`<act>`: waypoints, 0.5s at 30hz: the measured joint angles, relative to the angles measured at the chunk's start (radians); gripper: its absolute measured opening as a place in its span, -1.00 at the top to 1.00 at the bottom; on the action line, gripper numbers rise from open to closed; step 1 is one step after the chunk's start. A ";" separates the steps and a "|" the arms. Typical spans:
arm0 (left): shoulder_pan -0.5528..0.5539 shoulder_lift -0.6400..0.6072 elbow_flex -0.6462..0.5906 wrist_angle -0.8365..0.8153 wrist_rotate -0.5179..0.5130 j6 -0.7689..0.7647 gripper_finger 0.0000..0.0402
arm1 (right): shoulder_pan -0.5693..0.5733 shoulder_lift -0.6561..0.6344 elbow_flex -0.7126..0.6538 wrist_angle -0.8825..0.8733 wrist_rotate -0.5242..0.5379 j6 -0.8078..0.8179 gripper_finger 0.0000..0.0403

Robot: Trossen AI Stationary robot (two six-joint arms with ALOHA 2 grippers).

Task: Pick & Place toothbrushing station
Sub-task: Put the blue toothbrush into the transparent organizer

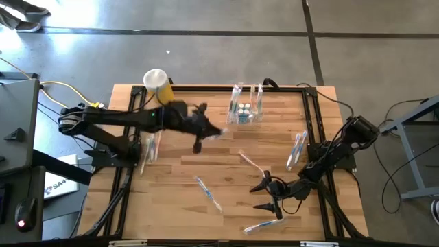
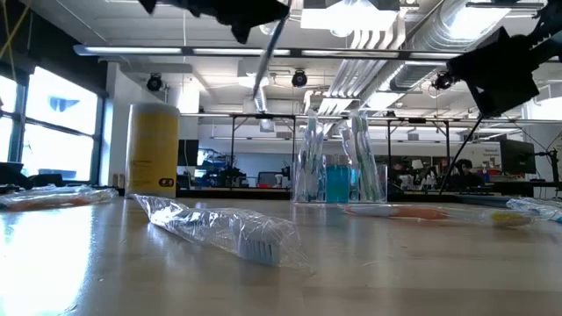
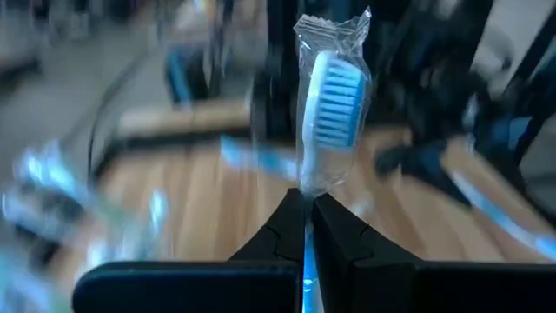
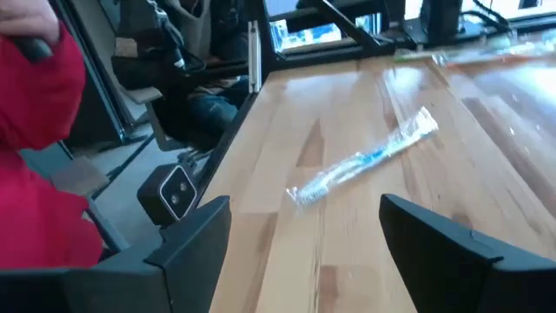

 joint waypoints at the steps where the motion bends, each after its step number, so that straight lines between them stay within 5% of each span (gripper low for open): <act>1: 0.034 0.012 -0.030 0.104 0.046 0.005 1.00 | 0.000 0.000 0.002 0.002 0.000 -0.010 -0.42; 7: 0.207 0.146 -0.174 0.597 0.130 -0.045 1.00 | 0.000 0.000 0.001 -0.007 0.034 -0.017 -0.42; 15: 0.367 0.415 -0.157 1.026 0.270 -0.212 1.00 | 0.000 0.000 0.001 -0.008 0.078 0.041 -0.42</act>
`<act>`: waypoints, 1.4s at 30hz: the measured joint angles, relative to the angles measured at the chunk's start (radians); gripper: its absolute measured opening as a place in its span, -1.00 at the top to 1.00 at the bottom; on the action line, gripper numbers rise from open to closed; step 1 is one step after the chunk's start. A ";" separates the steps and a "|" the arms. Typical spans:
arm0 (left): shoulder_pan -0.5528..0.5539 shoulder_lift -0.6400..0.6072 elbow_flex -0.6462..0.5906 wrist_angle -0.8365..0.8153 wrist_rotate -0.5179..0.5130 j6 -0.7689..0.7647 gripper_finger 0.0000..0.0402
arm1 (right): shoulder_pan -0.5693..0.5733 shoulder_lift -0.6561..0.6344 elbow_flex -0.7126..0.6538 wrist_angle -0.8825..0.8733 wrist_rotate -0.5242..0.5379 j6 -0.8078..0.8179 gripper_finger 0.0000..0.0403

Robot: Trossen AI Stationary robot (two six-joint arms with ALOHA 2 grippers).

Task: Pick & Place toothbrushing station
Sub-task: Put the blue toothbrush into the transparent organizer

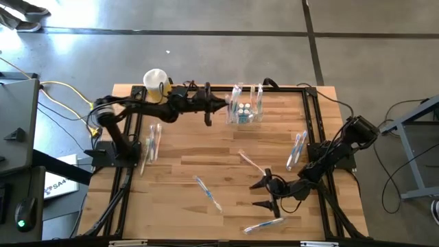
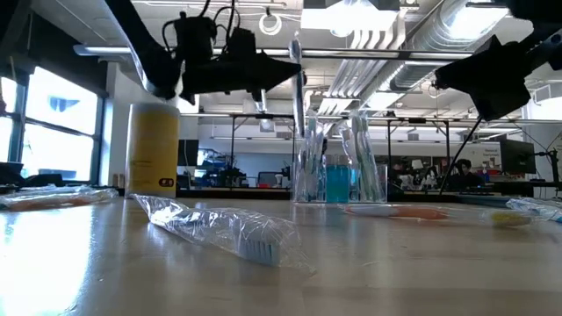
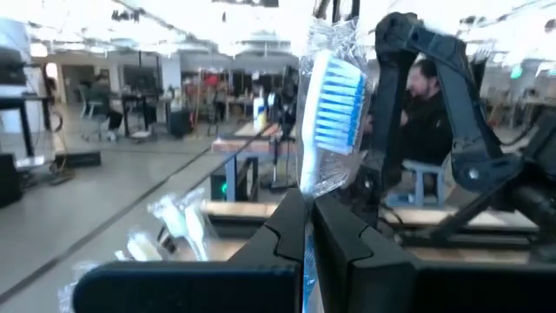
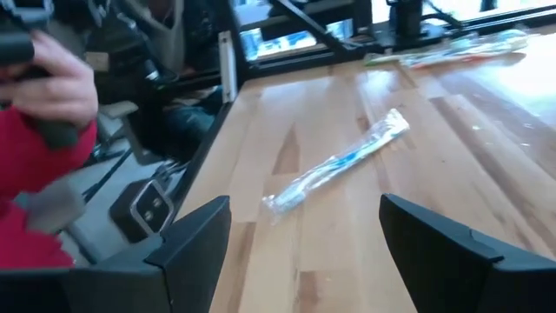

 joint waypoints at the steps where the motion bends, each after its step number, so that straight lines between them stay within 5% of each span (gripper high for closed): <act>1: 0.013 0.027 0.010 0.032 0.010 -0.015 1.00 | 0.000 0.000 0.000 0.000 0.016 0.007 -0.42; 20: 0.085 0.289 0.094 0.080 0.021 -0.113 1.00 | 0.000 0.000 0.000 0.006 0.079 0.063 -0.42; 32: 0.057 0.316 0.044 0.060 -0.046 -0.148 0.99 | -0.001 0.000 0.000 0.008 0.052 -0.020 -0.42; 42: 0.055 0.317 0.040 0.023 -0.020 -0.182 0.67 | -0.042 0.000 0.000 0.007 0.048 -0.028 -0.42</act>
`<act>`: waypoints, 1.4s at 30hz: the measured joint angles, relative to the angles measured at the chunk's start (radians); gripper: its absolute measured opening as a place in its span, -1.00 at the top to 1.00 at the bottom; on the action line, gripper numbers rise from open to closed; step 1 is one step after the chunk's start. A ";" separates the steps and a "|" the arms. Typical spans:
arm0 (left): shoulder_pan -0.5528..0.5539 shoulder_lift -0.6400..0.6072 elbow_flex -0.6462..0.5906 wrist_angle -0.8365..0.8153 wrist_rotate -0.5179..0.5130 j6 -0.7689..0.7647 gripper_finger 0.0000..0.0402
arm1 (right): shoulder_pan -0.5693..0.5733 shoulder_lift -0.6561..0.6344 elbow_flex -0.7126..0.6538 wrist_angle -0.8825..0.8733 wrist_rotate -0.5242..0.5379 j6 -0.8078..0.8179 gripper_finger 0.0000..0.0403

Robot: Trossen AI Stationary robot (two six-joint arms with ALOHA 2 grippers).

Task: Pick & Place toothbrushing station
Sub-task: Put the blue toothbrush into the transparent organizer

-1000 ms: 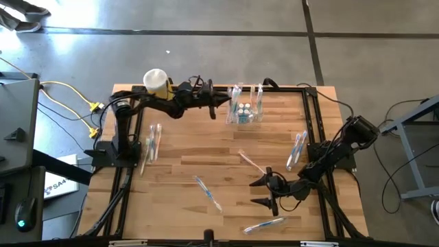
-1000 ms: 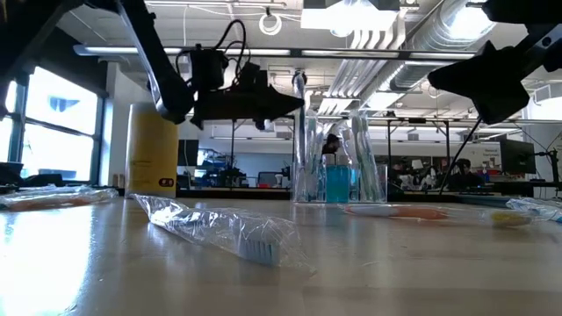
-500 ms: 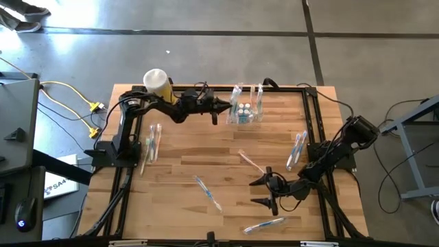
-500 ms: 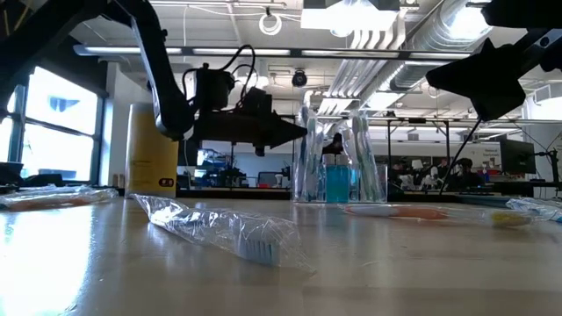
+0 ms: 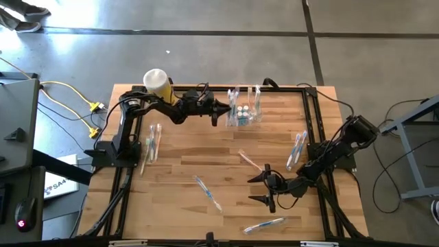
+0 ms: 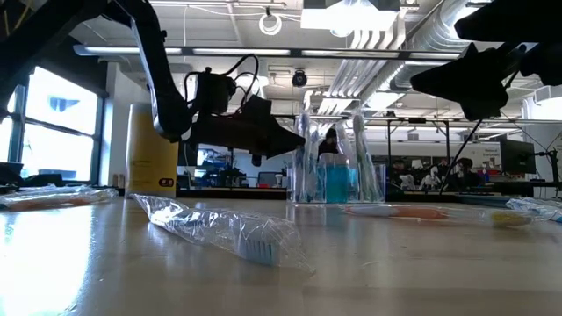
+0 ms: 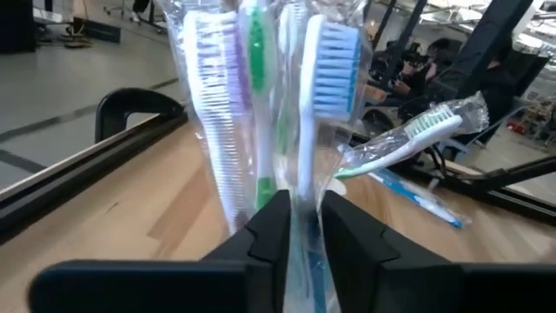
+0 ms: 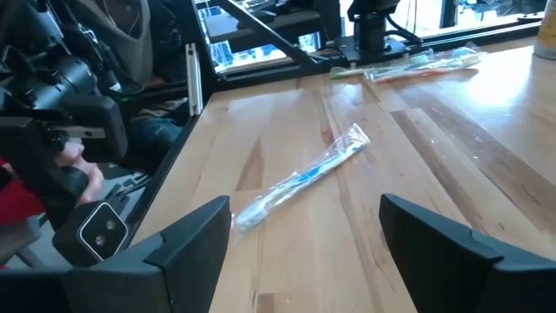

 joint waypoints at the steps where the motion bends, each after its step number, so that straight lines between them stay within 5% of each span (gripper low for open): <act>1: 0.000 0.000 0.000 0.000 0.000 0.004 0.63 | 0.000 0.000 0.000 0.000 0.000 0.000 -0.42; 10: 0.000 -0.010 0.000 0.002 0.011 0.036 0.31 | 0.001 0.000 0.000 -0.005 0.000 0.006 -0.42; 25: -0.001 -0.123 0.000 -0.106 0.038 0.049 0.30 | 0.000 0.000 0.000 -0.063 0.005 0.052 -0.42; 34: -0.049 -0.216 0.000 -0.175 0.087 0.127 0.30 | -0.031 -0.001 0.000 -0.199 0.211 0.032 -0.42; 42: -0.093 -0.341 0.000 -0.401 0.075 0.219 0.30 | -0.136 -0.001 0.000 -0.400 0.093 0.259 -0.42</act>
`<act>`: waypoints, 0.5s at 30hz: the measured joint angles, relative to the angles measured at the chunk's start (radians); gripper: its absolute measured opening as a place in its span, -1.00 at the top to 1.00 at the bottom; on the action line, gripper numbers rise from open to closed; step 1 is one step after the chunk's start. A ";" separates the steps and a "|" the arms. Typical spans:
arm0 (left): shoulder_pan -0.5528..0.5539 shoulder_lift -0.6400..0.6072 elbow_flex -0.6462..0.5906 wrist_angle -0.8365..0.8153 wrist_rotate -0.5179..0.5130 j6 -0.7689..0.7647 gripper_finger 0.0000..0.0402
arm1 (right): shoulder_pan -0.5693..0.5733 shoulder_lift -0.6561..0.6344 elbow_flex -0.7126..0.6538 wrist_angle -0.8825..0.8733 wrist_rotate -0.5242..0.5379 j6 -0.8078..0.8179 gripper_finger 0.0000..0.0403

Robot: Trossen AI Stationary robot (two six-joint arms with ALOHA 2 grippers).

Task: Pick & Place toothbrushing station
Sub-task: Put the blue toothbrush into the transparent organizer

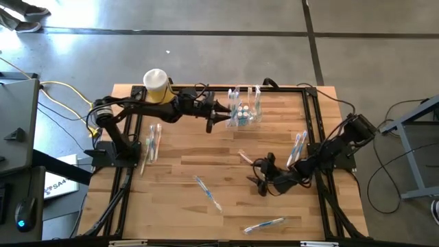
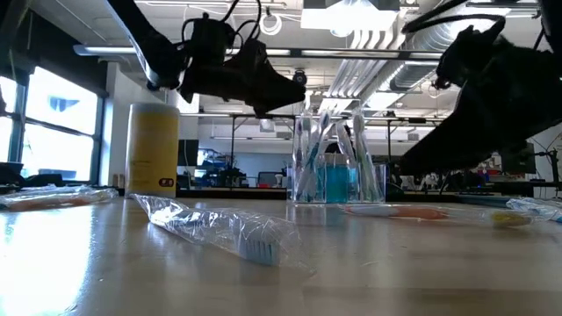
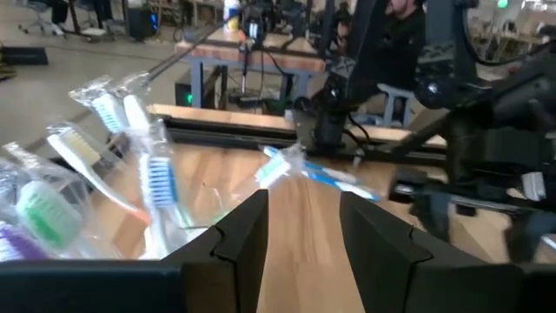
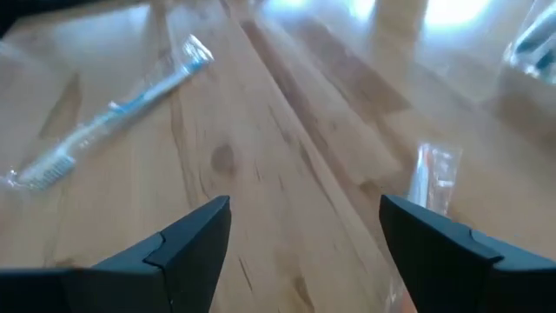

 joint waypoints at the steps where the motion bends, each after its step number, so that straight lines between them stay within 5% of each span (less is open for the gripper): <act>1: -0.003 -0.014 0.000 -0.025 0.000 0.002 0.30 | -0.008 0.000 0.000 -0.009 -0.017 0.007 -0.42; 8: -0.047 -0.102 0.001 -0.236 -0.012 0.001 0.30 | -0.027 -0.090 0.000 -0.113 -0.077 0.061 -0.42; 15: -0.161 -0.134 0.001 -0.456 -0.009 0.001 0.30 | -0.063 -0.357 0.001 -0.529 -0.213 0.342 -0.42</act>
